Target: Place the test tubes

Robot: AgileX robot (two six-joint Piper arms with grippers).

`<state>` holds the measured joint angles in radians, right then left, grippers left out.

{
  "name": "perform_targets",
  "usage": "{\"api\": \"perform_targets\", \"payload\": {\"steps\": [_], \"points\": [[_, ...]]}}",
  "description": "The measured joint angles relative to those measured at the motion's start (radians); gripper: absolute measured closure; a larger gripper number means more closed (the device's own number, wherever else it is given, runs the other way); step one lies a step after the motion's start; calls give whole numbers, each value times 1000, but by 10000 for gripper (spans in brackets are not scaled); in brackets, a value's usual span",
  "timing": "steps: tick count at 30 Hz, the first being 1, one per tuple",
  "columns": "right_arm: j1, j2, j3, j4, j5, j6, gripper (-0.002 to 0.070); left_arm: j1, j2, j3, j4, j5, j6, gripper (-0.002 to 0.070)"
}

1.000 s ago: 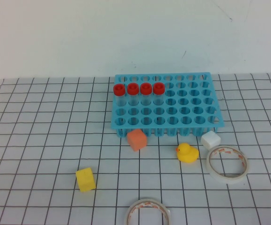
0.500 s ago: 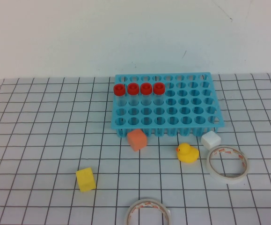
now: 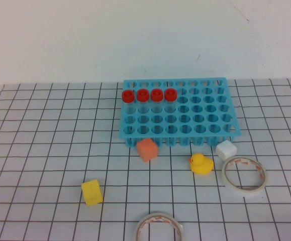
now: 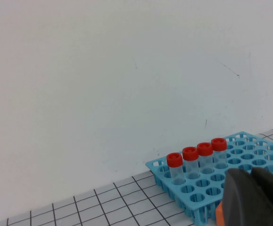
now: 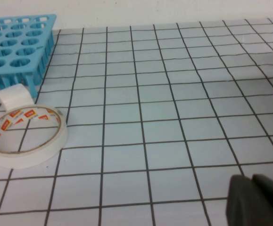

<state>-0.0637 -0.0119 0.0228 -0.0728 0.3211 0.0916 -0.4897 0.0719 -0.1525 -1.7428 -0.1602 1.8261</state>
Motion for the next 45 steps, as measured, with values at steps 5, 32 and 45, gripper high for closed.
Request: {"api": "perform_targets", "payload": {"steps": [5,32,45], "points": [[0,0,0,0,2,0,678,0,0,0,0,0,0,677],[0,0,0,0,2,0,678,5,0,4,276,-26,-320,677],[0,0,0,-1,2,0,678,448,-29,85,1577,413,-1754,677]]}}
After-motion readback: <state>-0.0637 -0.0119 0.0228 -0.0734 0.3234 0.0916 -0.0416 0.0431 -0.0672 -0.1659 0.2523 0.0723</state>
